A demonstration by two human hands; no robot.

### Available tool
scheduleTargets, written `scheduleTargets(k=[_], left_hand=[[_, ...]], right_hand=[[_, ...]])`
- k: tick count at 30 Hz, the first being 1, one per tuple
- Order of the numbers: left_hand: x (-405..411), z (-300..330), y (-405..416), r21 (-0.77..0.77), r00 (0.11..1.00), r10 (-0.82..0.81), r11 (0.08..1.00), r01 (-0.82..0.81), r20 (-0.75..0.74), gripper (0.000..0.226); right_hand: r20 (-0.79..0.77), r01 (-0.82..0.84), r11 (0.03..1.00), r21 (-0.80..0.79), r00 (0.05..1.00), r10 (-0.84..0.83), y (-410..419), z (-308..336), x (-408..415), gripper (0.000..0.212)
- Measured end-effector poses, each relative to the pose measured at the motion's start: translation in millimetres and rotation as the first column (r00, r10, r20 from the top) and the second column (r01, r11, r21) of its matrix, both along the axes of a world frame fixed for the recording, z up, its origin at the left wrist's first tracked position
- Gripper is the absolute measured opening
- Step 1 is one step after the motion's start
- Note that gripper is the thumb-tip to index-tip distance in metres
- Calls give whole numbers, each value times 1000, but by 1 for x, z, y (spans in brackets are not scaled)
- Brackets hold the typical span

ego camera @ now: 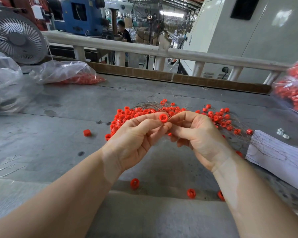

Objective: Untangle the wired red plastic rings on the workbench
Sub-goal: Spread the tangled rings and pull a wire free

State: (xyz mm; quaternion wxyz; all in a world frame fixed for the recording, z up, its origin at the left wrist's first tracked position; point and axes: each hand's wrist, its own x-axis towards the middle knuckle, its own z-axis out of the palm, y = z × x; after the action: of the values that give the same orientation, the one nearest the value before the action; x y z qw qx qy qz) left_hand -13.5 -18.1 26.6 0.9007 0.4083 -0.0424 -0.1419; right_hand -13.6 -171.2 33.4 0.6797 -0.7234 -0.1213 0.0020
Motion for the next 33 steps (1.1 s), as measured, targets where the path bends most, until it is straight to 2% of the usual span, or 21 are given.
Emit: scheduleTargets(k=[5,9,15,17,20,22,23,26,29,33], left_hand=[[0,-2,0,10,1000,5,1000,-6,22,14],[0,-3,0,11,1000,9,1000,-9,22,14],[0,-3,0,3,999,30,1000,-30,12,22],[0,-3,-1,2,999,46,999,-46,10,22],[2,-3,-1,6,997,75,997,-75,1,12],[2,-4,0,12,995,97,995,-97,-6,15],[2,-4,0,14,995,103,995,-103,-8,16],[2,-4,0,8,994,112,994,-112,-16,15],[2,-3,0,9,992,123,992,-123,-22,15],[2,-2,0,11,992,126,992,-126,-25,15]], right_hand=[[-44,25,999,28,999,-24,1,0,-2,11],[-100,56,997,48,994,-51,2,0,-2,27],[-161,64,998,21,985,-60,2,0,-2,37],[-164,57,998,-6,985,-57,1,0,-2,32],[-116,136,990,-40,983,-140,-4,-2,2,9],[34,312,935,-170,950,-311,-10,-4,6,17],[137,407,876,-257,913,-384,-13,-5,8,21],[346,540,703,-463,840,-417,-16,-8,10,24],[399,538,589,-603,843,-361,-14,-13,11,21],[421,545,482,-686,837,-349,-14,-14,11,19]])
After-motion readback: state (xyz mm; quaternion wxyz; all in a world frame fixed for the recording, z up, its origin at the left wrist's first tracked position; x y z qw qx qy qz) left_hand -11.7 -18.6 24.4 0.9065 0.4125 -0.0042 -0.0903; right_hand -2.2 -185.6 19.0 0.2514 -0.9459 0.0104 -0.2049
